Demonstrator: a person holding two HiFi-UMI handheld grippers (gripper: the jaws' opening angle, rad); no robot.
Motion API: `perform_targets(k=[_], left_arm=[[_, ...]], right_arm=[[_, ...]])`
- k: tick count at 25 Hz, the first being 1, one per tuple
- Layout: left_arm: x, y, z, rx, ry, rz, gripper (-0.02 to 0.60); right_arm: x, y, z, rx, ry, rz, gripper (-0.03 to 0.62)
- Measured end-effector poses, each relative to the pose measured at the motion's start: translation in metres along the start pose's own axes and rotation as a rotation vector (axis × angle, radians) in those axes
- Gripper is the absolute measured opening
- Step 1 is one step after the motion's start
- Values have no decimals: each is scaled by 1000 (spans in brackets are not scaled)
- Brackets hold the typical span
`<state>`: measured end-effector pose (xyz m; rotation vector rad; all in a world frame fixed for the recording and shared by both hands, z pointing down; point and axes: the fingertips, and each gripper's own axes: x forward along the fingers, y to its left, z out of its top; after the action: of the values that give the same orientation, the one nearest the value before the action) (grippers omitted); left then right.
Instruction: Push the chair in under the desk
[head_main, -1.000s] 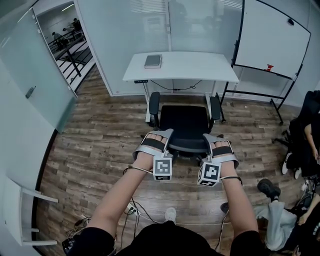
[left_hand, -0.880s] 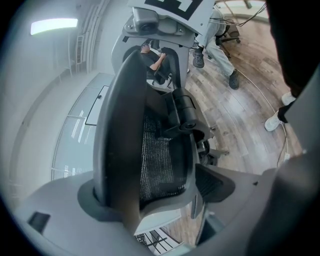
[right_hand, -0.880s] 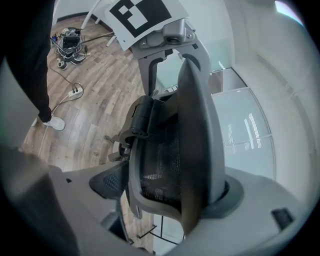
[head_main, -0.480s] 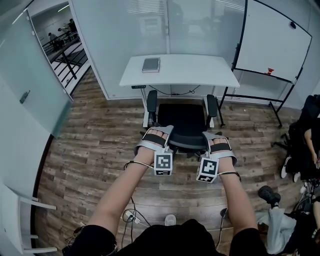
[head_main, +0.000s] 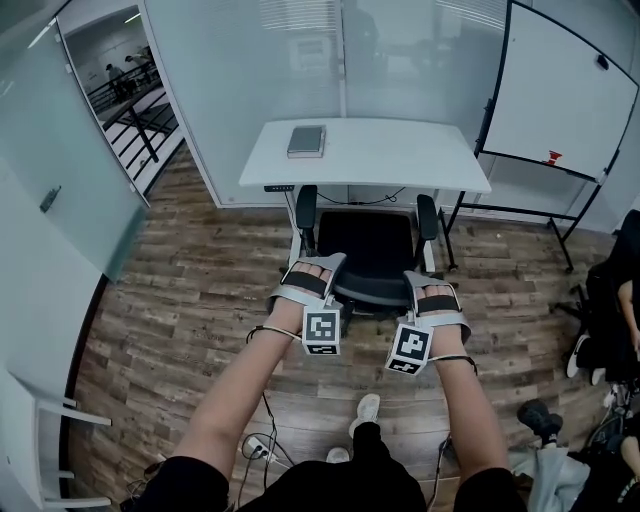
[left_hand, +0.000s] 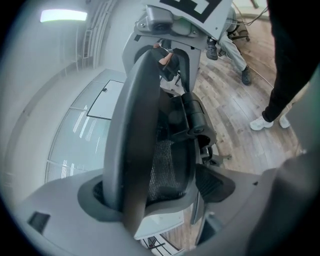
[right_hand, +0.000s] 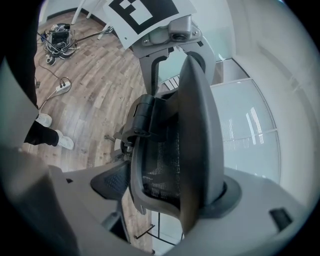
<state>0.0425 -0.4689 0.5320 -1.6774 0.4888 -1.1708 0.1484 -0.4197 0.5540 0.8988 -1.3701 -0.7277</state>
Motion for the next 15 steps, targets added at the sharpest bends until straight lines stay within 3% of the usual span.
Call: perform_targets(k=[15], left_arm=[[68, 41, -25, -43, -2, 9, 445]], right_arm=[[69, -47, -4, -1, -20, -28, 408]])
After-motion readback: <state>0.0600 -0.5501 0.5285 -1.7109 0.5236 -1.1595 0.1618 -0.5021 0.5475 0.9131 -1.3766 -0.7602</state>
